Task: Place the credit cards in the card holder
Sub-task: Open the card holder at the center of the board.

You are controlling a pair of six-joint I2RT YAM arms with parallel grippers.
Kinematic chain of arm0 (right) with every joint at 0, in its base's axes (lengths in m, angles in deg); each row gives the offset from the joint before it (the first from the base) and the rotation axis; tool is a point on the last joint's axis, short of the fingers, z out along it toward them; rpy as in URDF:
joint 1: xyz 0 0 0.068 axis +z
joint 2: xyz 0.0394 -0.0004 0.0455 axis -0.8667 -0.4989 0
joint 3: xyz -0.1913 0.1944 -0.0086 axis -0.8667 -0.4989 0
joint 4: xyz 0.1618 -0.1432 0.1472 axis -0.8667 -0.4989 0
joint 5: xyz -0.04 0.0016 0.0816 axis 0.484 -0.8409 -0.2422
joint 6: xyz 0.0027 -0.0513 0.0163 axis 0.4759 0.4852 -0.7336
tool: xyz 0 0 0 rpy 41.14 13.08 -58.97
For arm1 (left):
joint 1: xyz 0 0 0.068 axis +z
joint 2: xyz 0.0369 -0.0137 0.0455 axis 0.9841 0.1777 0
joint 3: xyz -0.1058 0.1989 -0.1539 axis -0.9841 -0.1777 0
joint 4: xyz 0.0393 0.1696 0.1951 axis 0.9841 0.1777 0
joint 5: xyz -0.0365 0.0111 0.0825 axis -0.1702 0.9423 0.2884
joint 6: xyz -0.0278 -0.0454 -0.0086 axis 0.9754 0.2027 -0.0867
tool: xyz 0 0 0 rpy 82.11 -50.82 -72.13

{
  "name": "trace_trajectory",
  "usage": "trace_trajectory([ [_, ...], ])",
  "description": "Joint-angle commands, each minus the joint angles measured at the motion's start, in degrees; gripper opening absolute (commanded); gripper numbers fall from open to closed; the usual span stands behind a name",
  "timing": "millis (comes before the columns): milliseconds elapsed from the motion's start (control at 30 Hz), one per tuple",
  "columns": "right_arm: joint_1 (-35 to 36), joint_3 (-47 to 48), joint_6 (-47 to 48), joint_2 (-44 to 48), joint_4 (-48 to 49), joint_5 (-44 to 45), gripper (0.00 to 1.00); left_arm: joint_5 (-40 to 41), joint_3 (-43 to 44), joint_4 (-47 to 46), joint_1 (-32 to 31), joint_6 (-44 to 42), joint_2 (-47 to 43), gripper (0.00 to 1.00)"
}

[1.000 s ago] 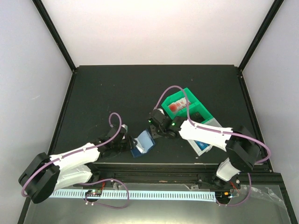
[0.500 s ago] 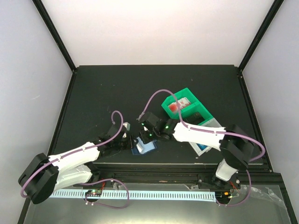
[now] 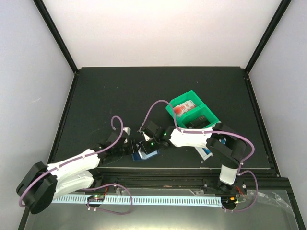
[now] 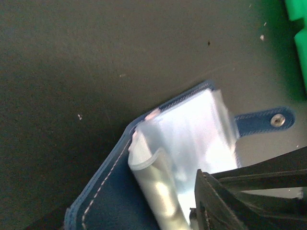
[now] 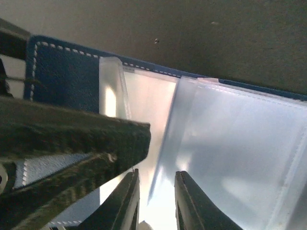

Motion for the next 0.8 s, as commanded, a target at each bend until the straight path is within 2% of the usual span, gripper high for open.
trace_trajectory([
  [0,0.02,-1.00,0.35,-0.69,3.89,-3.41,0.25,5.41,-0.25,3.67,0.15,3.65,-5.03,0.50],
  [133,0.02,-0.53,-0.33,-1.35,2.63,-1.03,0.31,7.82,-0.18,7.12,0.20,4.64,-8.92,0.52],
  [300,0.01,-0.45,-5.26,-0.08,2.94,3.00,0.39,11.11,-0.16,13.01,0.20,6.18,-8.85,0.49],
  [433,0.02,1.00,-6.95,-1.34,1.59,5.06,0.39,10.61,0.28,14.44,0.25,6.16,-8.48,0.47],
  [500,0.03,0.11,-8.49,-0.89,1.96,6.42,0.33,10.67,0.55,14.93,0.24,6.11,-8.79,0.47],
  [567,0.02,-0.44,-10.62,-0.44,2.33,7.21,0.11,11.27,0.56,15.51,0.28,6.47,-9.02,0.45],
  [600,0.03,-0.32,-11.19,-0.45,2.33,7.78,0.06,11.54,0.40,15.60,0.31,6.72,-8.98,0.44],
  [667,0.14,0.28,-10.99,-1.09,2.88,6.56,0.06,11.04,-0.01,14.70,0.31,6.82,-8.52,0.42],
  [767,0.73,1.89,-9.00,-2.05,2.43,5.16,0.13,7.45,-0.61,10.96,0.38,5.76,-7.22,0.42],
])
